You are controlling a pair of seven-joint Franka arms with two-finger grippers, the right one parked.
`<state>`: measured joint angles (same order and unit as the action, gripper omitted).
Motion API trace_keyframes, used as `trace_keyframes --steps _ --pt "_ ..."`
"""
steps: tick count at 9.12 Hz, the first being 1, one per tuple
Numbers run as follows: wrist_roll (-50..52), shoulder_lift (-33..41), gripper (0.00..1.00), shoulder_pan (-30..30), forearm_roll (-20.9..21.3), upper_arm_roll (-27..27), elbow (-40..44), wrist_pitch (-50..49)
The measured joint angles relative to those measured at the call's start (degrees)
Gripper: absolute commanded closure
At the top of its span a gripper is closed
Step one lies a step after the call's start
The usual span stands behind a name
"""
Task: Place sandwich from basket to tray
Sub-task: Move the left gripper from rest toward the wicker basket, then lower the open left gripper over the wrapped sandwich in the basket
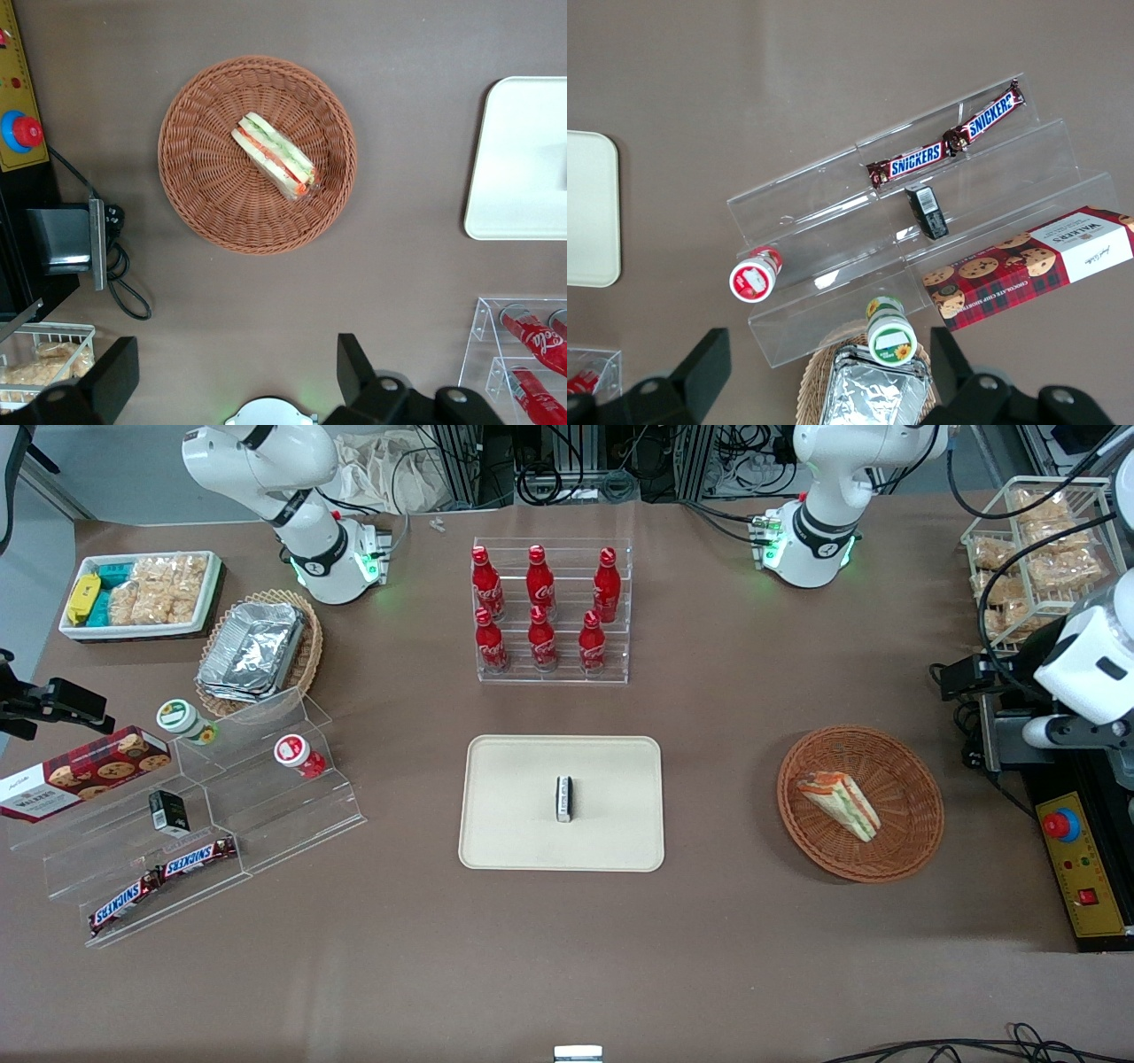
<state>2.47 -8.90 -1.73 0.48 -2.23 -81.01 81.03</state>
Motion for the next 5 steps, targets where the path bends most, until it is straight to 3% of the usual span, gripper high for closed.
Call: trace_keyframes --steps 5 --pt "-0.1 -4.3 0.00 -1.8 1.0 -0.6 -1.4 -1.7"
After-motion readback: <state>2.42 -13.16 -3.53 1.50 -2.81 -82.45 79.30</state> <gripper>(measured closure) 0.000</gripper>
